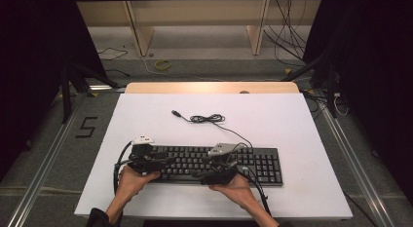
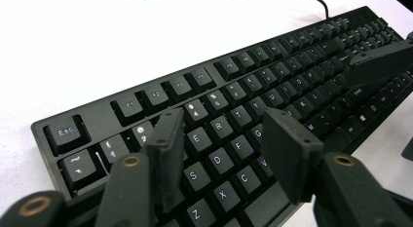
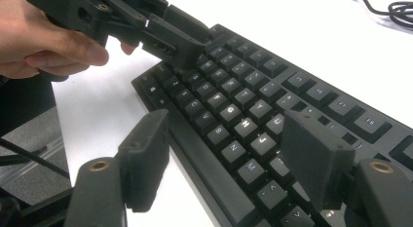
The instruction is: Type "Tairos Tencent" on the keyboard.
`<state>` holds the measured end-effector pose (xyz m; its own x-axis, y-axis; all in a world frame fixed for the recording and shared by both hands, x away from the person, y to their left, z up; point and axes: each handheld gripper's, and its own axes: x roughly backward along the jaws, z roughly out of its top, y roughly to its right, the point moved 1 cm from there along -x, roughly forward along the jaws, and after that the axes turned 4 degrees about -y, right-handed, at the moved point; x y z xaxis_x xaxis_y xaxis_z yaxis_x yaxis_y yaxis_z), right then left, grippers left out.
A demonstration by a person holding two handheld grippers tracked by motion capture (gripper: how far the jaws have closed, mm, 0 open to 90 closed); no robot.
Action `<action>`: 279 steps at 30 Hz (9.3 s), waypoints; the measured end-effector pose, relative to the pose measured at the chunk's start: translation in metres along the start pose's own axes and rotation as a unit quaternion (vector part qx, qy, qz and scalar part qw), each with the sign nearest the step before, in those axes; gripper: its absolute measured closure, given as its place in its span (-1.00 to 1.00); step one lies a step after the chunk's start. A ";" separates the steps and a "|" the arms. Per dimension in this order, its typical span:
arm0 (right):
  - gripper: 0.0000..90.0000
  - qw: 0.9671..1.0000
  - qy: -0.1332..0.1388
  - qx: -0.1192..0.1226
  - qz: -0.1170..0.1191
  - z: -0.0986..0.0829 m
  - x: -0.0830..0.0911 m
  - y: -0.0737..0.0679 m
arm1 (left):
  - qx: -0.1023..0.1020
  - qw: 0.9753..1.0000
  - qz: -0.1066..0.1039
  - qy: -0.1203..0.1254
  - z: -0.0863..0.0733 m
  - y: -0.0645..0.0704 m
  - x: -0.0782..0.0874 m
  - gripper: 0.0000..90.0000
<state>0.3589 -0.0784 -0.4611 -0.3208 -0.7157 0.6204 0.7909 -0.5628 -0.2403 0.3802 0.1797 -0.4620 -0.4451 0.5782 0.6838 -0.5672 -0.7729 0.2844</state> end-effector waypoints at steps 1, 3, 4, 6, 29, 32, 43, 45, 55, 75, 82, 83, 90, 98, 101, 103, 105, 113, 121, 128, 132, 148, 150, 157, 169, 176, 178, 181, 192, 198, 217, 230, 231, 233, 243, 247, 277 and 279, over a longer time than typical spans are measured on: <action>-0.20 1.000 0.000 0.000 0.000 0.000 0.000 0.000 | 0.002 1.000 -0.002 0.002 -0.001 0.000 0.001 0.09; -0.20 1.000 0.001 -0.001 0.000 0.000 -0.001 0.000 | 0.003 1.000 -0.003 0.003 -0.001 0.000 0.002 0.07; -0.20 1.000 0.001 0.000 0.000 0.001 -0.001 0.001 | 0.004 1.000 -0.004 0.006 -0.001 0.000 0.002 0.05; -0.20 1.000 0.000 -0.002 -0.001 0.001 -0.001 0.001 | 0.004 1.000 -0.005 0.007 -0.002 0.000 0.002 0.01; 0.20 1.000 -0.009 0.000 -0.006 0.007 -0.014 0.004 | 0.000 0.998 -0.020 0.057 -0.012 0.006 0.015 -0.31; 0.40 1.000 -0.016 0.003 -0.010 0.006 -0.017 0.003 | 0.001 0.998 -0.021 0.060 -0.013 0.007 0.017 -0.33; 0.95 0.999 -0.042 0.014 -0.016 0.003 -0.029 0.003 | -0.007 0.997 -0.030 0.070 -0.021 0.009 0.021 -0.36; 1.00 0.999 -0.048 0.015 -0.017 0.002 -0.031 0.003 | -0.010 0.997 -0.029 0.070 -0.022 0.009 0.021 -0.36; 1.00 0.998 -0.059 0.018 -0.023 -0.001 -0.037 0.003 | -0.018 0.996 -0.036 0.081 -0.027 0.010 0.025 -0.36; 1.00 0.998 -0.058 0.015 -0.025 -0.004 -0.040 0.003 | -0.022 0.996 -0.034 0.079 -0.029 0.009 0.023 -0.36; 0.90 0.999 -0.035 0.003 -0.019 -0.002 -0.030 0.007 | -0.021 0.996 -0.032 0.079 -0.029 0.007 0.022 -0.35; 0.89 0.999 -0.032 0.001 -0.018 -0.001 -0.029 0.007 | -0.021 0.996 -0.031 0.078 -0.029 0.006 0.021 -0.35; 0.79 1.000 -0.020 -0.010 -0.009 -0.001 -0.022 0.010 | -0.024 0.997 -0.030 0.074 -0.028 0.006 0.020 -0.35; 0.42 1.000 -0.005 -0.018 -0.006 0.000 -0.012 0.012 | -0.026 0.997 -0.025 0.071 -0.027 0.005 0.019 -0.33; 0.26 1.000 -0.002 -0.020 -0.002 -0.001 -0.009 0.013 | -0.024 0.997 -0.018 0.070 -0.027 0.005 0.017 -0.30; 0.17 1.000 -0.001 -0.021 -0.001 -0.001 -0.007 0.013 | -0.023 0.997 -0.016 0.069 -0.027 0.004 0.017 -0.27; 0.11 1.000 0.001 -0.022 -0.002 -0.001 -0.006 0.013 | -0.019 0.998 -0.009 0.067 -0.026 0.003 0.017 -0.22; -0.02 1.000 0.006 -0.020 -0.003 -0.003 0.001 0.013 | -0.019 0.998 -0.012 0.064 -0.022 0.002 0.014 0.03; -0.13 1.000 0.016 -0.019 -0.007 -0.006 0.009 0.013 | -0.033 0.998 -0.018 0.054 -0.022 0.003 0.011 0.33; -0.18 1.000 0.024 -0.018 -0.007 -0.010 0.015 0.012 | -0.043 0.998 -0.018 0.044 -0.021 0.005 0.008 0.63; -0.20 1.000 0.025 -0.016 -0.009 -0.011 0.018 0.011 | -0.052 0.998 -0.015 0.036 -0.021 0.006 0.005 0.79; -0.24 1.000 0.027 -0.012 -0.010 -0.016 0.024 0.008 | -0.073 0.997 -0.020 0.011 -0.019 0.009 -0.002 0.98; -0.24 1.000 0.027 -0.013 -0.010 -0.017 0.024 0.008 | -0.073 0.997 -0.020 0.008 -0.019 0.010 -0.003 0.98; -0.26 1.000 0.023 -0.012 -0.008 -0.018 0.024 0.007 | -0.084 0.996 -0.025 -0.013 -0.018 0.013 -0.010 0.98; -0.30 1.000 0.026 -0.013 -0.008 -0.019 0.027 0.005 | -0.091 0.995 -0.027 -0.041 -0.019 0.015 -0.018 0.99; -0.30 1.000 0.028 -0.013 -0.008 -0.020 0.029 0.005 | -0.088 0.995 -0.022 -0.048 -0.019 0.015 -0.020 0.99; -0.30 0.999 0.028 -0.012 -0.009 -0.020 0.030 0.005 | -0.089 0.995 -0.019 -0.051 -0.020 0.014 -0.022 0.99; -0.30 0.999 0.028 -0.013 -0.009 -0.020 0.030 0.005 | -0.091 0.994 -0.016 -0.054 -0.019 0.015 -0.021 0.99; -0.30 0.999 0.029 -0.015 -0.010 -0.020 0.031 0.006 | -0.083 0.996 -0.025 -0.036 -0.017 0.016 -0.016 0.91; -0.30 0.999 0.029 -0.015 -0.010 -0.020 0.031 0.006 | -0.070 0.997 -0.037 -0.014 -0.014 0.012 -0.010 0.72; -0.32 0.999 0.028 -0.016 -0.010 -0.021 0.030 0.006 | -0.021 0.999 -0.028 0.033 -0.004 -0.001 0.000 -0.18; -0.32 0.999 0.029 -0.014 -0.007 -0.022 0.029 0.005 | -0.015 0.999 -0.019 0.038 0.001 -0.005 -0.001 -0.31; -0.32 0.999 0.029 -0.013 -0.007 -0.021 0.029 0.004 | -0.015 0.999 -0.019 0.038 0.001 -0.005 -0.001 -0.32; -0.32 0.999 0.029 -0.013 -0.008 -0.021 0.029 0.004 | -0.016 0.999 -0.019 0.038 0.001 -0.006 -0.001 -0.32; -0.32 0.999 0.029 -0.013 -0.007 -0.021 0.029 0.004 | -0.009 0.999 -0.012 0.037 0.004 -0.010 -0.003 -0.31; -0.32 0.999 0.029 -0.013 -0.007 -0.021 0.029 0.004 | -0.011 0.999 -0.010 0.035 0.005 -0.011 -0.004 -0.30; -0.32 1.000 0.028 -0.012 -0.006 -0.021 0.028 0.003 | -0.017 1.000 -0.002 0.008 0.009 -0.017 -0.010 0.38; -0.32 1.000 0.028 -0.012 -0.006 -0.021 0.028 0.003 | -0.019 1.000 -0.001 0.005 0.009 -0.017 -0.011 0.51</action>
<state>0.3419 -0.1088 -0.4598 -0.3592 -0.7306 0.5807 0.7743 -0.5806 -0.2516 0.4009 0.1841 -0.4683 -0.4511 0.5818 0.6768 -0.5933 -0.7620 0.2596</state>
